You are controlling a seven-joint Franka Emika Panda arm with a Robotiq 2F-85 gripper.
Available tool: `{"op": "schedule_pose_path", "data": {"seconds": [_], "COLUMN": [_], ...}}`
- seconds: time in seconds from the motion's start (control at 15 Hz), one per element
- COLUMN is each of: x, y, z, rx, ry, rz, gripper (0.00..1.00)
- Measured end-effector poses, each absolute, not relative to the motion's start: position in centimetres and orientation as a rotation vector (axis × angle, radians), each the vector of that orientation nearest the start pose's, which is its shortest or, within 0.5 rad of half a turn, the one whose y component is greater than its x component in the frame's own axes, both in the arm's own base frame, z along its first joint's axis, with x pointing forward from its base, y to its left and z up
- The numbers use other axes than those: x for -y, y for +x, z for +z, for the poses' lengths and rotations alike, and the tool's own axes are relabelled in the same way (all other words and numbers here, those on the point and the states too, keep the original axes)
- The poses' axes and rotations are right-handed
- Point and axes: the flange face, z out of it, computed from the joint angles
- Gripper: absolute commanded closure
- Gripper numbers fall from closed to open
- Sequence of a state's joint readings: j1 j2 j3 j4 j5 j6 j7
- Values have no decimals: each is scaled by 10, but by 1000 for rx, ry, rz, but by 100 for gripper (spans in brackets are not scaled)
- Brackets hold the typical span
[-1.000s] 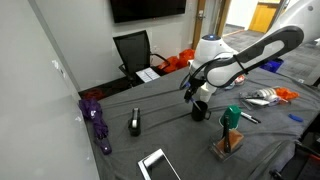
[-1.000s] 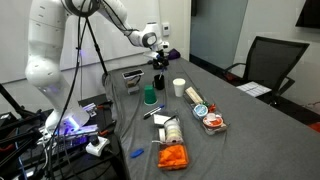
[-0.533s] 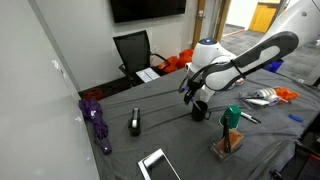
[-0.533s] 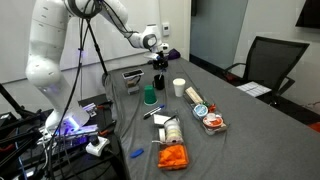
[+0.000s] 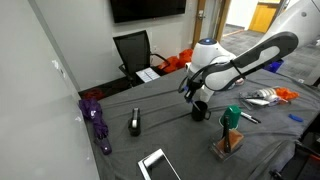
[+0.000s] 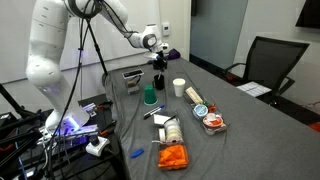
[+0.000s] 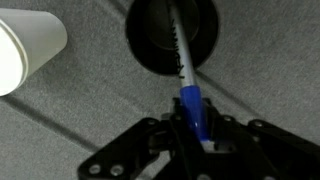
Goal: Remove the blue marker from the black mug.
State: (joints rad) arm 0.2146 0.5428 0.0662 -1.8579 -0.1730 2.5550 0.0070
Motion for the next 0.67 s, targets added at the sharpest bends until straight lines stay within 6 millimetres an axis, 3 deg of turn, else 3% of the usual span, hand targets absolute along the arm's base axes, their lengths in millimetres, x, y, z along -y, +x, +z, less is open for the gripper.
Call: {"op": "schedule_pose_path", "data": {"seconds": [0.67], "x": [-175], "y": [637], "z": [254], "rx": [597], "ry": [-3119], "rz": [-305], "gripper": [95]}}
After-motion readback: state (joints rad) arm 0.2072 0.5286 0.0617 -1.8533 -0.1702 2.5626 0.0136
